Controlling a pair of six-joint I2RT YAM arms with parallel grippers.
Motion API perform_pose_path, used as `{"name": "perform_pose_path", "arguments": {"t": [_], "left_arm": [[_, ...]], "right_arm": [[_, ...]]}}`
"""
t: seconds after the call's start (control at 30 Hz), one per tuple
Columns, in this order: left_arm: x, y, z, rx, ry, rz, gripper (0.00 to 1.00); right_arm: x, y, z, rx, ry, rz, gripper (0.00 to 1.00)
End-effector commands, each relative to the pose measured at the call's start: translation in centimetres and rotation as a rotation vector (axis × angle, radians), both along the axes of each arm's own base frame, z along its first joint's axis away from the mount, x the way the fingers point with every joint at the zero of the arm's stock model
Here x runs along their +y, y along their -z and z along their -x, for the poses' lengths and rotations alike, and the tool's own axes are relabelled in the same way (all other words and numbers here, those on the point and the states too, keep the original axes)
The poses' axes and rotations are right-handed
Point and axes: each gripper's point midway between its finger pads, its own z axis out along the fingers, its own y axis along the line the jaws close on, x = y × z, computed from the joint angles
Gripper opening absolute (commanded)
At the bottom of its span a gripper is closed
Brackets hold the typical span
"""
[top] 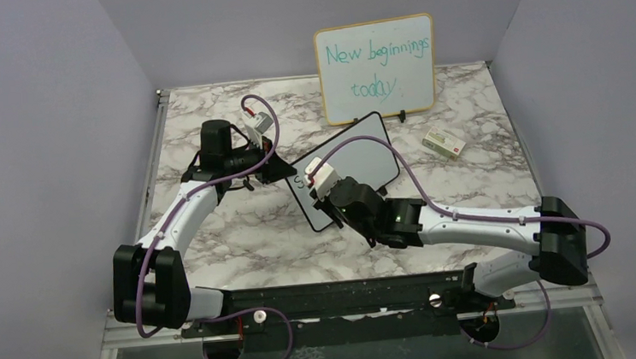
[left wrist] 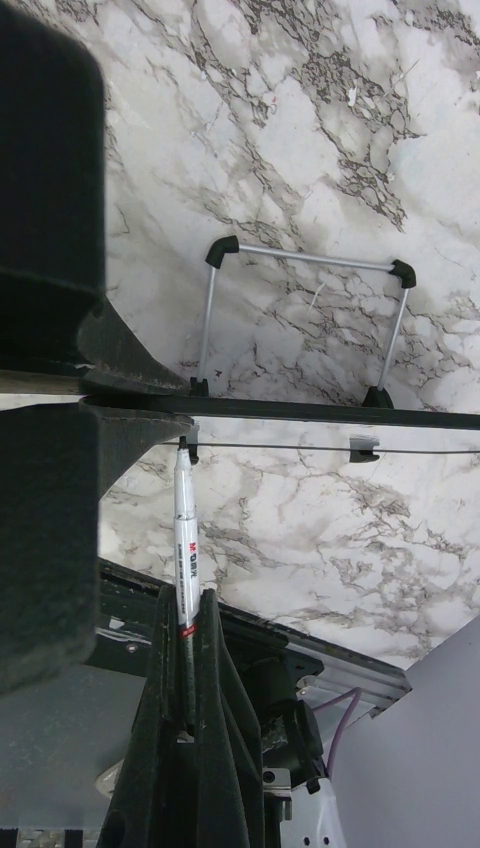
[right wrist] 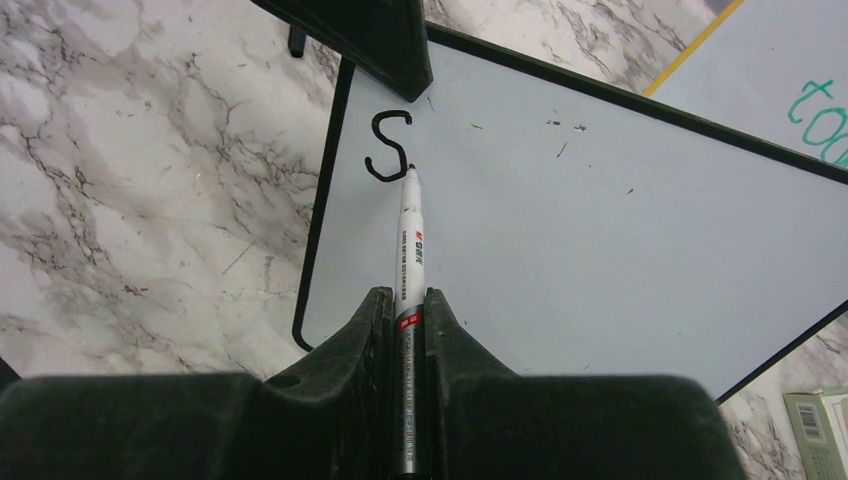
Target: Write a sentence on the whiteboard
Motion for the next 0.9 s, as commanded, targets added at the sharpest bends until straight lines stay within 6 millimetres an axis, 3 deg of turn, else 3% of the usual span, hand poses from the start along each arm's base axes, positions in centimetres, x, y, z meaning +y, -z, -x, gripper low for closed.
{"name": "perform_pose_path", "arguments": {"t": [0.0,0.43,0.87], "left_arm": [[0.32,2.78,0.45,0.072,-0.023,-0.078,0.00],[0.36,2.90,0.44,0.075,-0.024,-0.081,0.00],[0.34,3.03,0.46,0.079,-0.023,-0.084,0.00]], "right_arm": [[0.08,-0.35,-0.79,-0.025,0.043,-0.018,0.00],[0.39,-1.02,-1.02,-0.035,0.042,-0.054,0.01],[0.47,-0.45,-1.12,-0.023,0.044,-0.036,0.00]]}}
